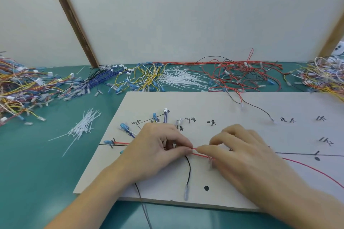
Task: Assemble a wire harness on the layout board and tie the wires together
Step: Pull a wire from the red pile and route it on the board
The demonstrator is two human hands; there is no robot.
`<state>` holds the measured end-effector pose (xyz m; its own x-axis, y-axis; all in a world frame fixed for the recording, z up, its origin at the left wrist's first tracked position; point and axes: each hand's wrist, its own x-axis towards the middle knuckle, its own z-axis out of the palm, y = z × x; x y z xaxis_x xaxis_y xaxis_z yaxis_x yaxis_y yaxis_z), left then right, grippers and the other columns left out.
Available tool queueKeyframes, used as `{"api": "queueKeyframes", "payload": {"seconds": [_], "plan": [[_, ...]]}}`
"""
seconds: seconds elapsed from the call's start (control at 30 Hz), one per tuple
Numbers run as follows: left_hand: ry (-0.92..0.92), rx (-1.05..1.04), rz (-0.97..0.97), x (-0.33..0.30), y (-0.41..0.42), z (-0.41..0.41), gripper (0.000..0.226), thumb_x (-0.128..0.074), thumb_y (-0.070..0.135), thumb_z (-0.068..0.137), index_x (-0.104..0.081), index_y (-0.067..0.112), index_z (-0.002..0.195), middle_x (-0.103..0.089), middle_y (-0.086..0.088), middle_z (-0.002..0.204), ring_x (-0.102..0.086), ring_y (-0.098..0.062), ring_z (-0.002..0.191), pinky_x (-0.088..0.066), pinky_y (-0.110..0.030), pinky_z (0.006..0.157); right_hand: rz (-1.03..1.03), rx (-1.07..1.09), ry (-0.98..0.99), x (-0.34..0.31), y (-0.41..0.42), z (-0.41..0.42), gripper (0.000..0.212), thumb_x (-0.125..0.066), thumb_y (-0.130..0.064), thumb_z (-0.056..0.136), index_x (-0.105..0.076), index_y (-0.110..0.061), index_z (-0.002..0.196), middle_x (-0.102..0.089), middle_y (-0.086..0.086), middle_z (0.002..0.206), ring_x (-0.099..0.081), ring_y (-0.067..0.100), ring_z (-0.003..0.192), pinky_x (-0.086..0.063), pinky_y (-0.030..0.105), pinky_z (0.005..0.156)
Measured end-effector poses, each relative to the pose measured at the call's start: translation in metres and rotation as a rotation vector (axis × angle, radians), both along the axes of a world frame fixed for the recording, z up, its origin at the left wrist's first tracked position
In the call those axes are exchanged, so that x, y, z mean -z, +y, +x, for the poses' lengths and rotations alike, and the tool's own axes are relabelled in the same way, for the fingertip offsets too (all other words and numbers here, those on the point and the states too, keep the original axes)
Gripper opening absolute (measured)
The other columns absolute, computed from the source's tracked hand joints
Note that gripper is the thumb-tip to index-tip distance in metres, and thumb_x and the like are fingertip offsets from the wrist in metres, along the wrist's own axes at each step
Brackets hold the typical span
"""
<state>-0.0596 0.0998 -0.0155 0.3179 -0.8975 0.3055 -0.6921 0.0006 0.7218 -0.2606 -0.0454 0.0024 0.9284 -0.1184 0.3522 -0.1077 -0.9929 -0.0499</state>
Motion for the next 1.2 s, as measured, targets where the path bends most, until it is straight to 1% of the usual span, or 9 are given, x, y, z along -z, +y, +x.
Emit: {"api": "queueKeyframes", "payload": {"seconds": [0.13, 0.23, 0.3, 0.5, 0.63, 0.87, 0.97, 1.03, 1.2], "plan": [[0.009, -0.036, -0.006, -0.001, -0.001, 0.001, 0.008, -0.086, 0.019, 0.084, -0.084, 0.026, 0.087, -0.072, 0.013, 0.077, -0.062, -0.013, 0.071, -0.038, -0.011, 0.064, -0.033, -0.141, -0.109, 0.006, -0.006, 0.008, 0.023, -0.079, -0.012, 0.087, -0.079, -0.027, 0.105, -0.066, -0.001, 0.091, -0.063, 0.028, 0.080, -0.052, 0.036, 0.058], [0.044, -0.061, 0.018, -0.002, -0.001, 0.001, 0.009, -0.089, 0.020, 0.080, -0.084, 0.025, 0.086, -0.074, 0.016, 0.077, -0.063, -0.006, 0.070, -0.039, -0.009, 0.063, 0.154, -0.202, -0.092, 0.006, -0.012, 0.008, 0.014, -0.063, -0.026, 0.102, -0.077, -0.023, 0.105, -0.065, -0.007, 0.095, -0.061, 0.015, 0.084, -0.050, 0.026, 0.069], [0.098, -0.091, 0.050, -0.006, 0.002, 0.002, 0.014, -0.090, 0.018, 0.078, -0.083, 0.027, 0.087, -0.075, 0.019, 0.077, -0.060, 0.002, 0.067, -0.040, -0.009, 0.062, 0.341, -0.176, -0.051, 0.005, -0.015, 0.011, 0.011, -0.065, -0.024, 0.100, -0.075, -0.027, 0.105, -0.063, -0.018, 0.094, -0.056, -0.001, 0.081, -0.043, 0.014, 0.073], [0.107, -0.160, 0.092, -0.032, 0.017, 0.026, 0.022, -0.083, 0.007, 0.084, -0.083, 0.028, 0.091, -0.077, 0.016, 0.081, -0.065, 0.003, 0.066, -0.048, -0.010, 0.065, 0.600, -0.125, 0.006, -0.003, -0.023, 0.021, 0.016, -0.071, -0.017, 0.095, -0.076, -0.032, 0.094, -0.068, -0.021, 0.091, -0.057, 0.006, 0.076, -0.037, 0.006, 0.066], [0.007, -0.083, 0.215, -0.038, 0.023, 0.030, 0.014, -0.086, 0.018, 0.082, -0.083, 0.031, 0.086, -0.076, 0.018, 0.080, -0.061, 0.000, 0.067, -0.042, -0.008, 0.060, 0.616, -0.134, 0.093, -0.005, -0.028, 0.023, 0.014, -0.070, -0.020, 0.096, -0.077, -0.032, 0.093, -0.069, -0.016, 0.100, -0.059, 0.011, 0.080, -0.038, 0.007, 0.067], [0.014, -0.031, 0.227, -0.018, 0.014, 0.028, 0.013, -0.086, 0.020, 0.083, -0.083, 0.030, 0.090, -0.075, 0.018, 0.081, -0.066, -0.005, 0.076, -0.045, -0.010, 0.065, 0.695, 0.038, 0.085, -0.006, -0.030, 0.032, 0.014, -0.070, -0.024, 0.093, -0.078, -0.034, 0.087, -0.068, -0.026, 0.075, -0.060, 0.002, 0.069, -0.042, 0.010, 0.064], [-0.005, -0.023, 0.191, -0.010, 0.013, 0.026, 0.014, -0.086, 0.022, 0.083, -0.082, 0.034, 0.091, -0.074, 0.019, 0.086, -0.068, -0.013, 0.084, -0.051, -0.020, 0.071, 0.867, 0.146, 0.174, -0.014, -0.033, 0.045, 0.010, -0.072, -0.036, 0.091, -0.080, -0.036, 0.085, -0.071, -0.022, 0.073, -0.061, 0.006, 0.062, -0.050, 0.023, 0.065], [-0.033, -0.015, 0.168, -0.007, 0.012, 0.024, 0.015, -0.085, 0.025, 0.084, -0.081, 0.037, 0.094, -0.072, 0.017, 0.088, -0.066, -0.014, 0.086, -0.050, -0.021, 0.072, 1.019, 0.228, 0.251, -0.023, -0.035, 0.057, 0.009, -0.076, -0.040, 0.088, -0.081, -0.032, 0.085, -0.070, -0.020, 0.069, -0.054, 0.008, 0.050, -0.044, 0.020, 0.053], [-0.117, 0.025, 0.098, -0.003, 0.012, 0.021, 0.016, -0.081, 0.018, 0.088, -0.081, 0.033, 0.094, -0.072, 0.013, 0.088, -0.062, -0.014, 0.090, -0.047, -0.025, 0.079, 1.047, 0.312, 0.357, -0.033, -0.030, 0.097, 0.005, -0.078, -0.022, 0.085, -0.080, -0.018, 0.085, -0.060, -0.001, 0.062, -0.047, 0.020, 0.061, -0.038, 0.029, 0.052]]}}
